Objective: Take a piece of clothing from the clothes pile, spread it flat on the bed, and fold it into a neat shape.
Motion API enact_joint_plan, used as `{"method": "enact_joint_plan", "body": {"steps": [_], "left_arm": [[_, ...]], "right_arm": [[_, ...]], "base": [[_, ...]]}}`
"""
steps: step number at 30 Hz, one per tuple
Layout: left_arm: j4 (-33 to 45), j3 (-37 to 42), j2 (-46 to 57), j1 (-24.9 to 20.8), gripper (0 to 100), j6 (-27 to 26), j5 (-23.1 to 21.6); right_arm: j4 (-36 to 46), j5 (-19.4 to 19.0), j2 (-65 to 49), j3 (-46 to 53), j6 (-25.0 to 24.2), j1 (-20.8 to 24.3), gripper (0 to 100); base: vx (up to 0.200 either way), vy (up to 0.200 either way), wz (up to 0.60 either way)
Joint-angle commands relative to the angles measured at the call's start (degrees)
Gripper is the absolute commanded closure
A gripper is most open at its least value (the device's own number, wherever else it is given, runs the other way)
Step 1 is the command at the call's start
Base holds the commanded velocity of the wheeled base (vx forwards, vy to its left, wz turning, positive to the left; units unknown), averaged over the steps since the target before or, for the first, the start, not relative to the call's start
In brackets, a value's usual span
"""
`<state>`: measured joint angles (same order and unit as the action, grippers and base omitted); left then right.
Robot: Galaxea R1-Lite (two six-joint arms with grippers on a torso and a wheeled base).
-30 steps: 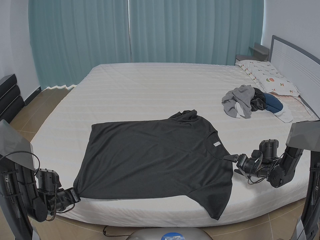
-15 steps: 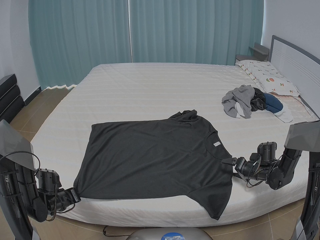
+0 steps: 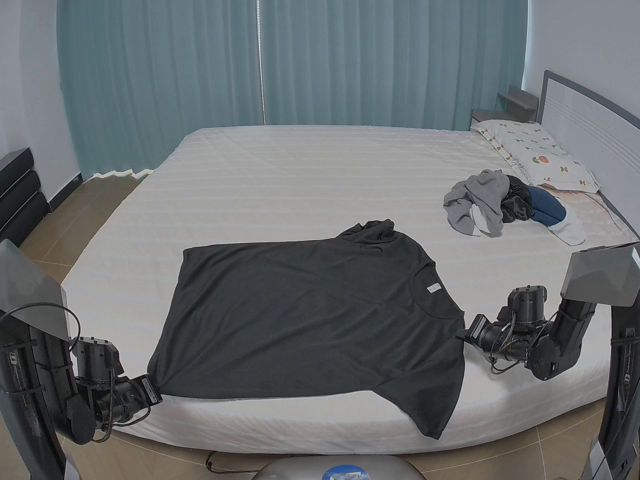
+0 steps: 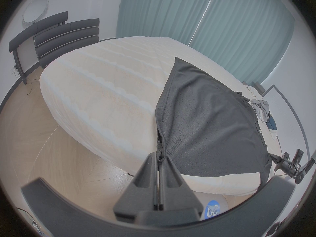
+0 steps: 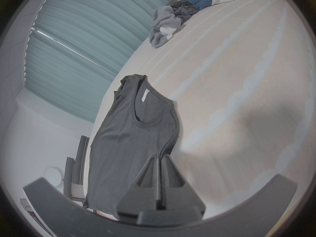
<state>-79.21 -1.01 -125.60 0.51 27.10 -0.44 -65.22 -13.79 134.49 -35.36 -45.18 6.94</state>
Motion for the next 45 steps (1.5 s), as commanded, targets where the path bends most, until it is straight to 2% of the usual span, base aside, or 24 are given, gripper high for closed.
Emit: {"method": "enact_joint_plan", "body": {"steps": [1,8,19,20,29,32,33,37,45], "left_arm": [[-0.15,0.31,1.41,0.02,100,0.15,0.09],[-0.85,-0.39,2.55,0.1,100,1.2,0.09],[-0.94,-0.57,2.2,-0.07,100,2.17,-0.18],[-0.94,-0.57,2.2,-0.07,100,2.26,-0.26],[-0.94,-0.57,1.85,-0.25,100,2.43,-0.44],[-0.94,-0.57,1.94,-0.25,100,2.7,-0.53],[-0.94,-0.57,1.94,-0.25,100,2.7,-0.53],[-0.94,-0.57,2.03,-0.25,100,2.7,-0.53],[-1.21,-0.57,2.29,-0.25,100,2.7,-0.53]], "right_arm": [[0.36,0.08,-3.09,-1.46,0.0,0.09,100],[1.06,0.34,-2.91,-6.91,0.0,-0.17,100],[7.21,0.78,2.36,-16.67,0.0,0.89,100],[7.48,0.78,2.8,-17.19,0.0,0.89,0],[6.51,-0.19,-0.72,-13.94,0.0,-0.87,0],[6.6,-2.65,-3.62,-10.07,0.44,-1.49,0],[6.51,-5.81,-5.38,-6.65,1.15,-1.49,0],[6.51,-11.0,-7.84,-0.06,4.4,-1.4,0],[6.07,-15.04,-6.52,6.54,11.69,0.27,0]], "base": [[0.0,0.0,0.0],[0.0,0.0,0.0],[0.0,0.0,0.0],[0.0,0.0,0.0],[0.0,0.0,0.0],[0.0,0.0,0.0],[0.0,0.0,0.0],[0.0,0.0,0.0],[0.0,0.0,0.0]]}}
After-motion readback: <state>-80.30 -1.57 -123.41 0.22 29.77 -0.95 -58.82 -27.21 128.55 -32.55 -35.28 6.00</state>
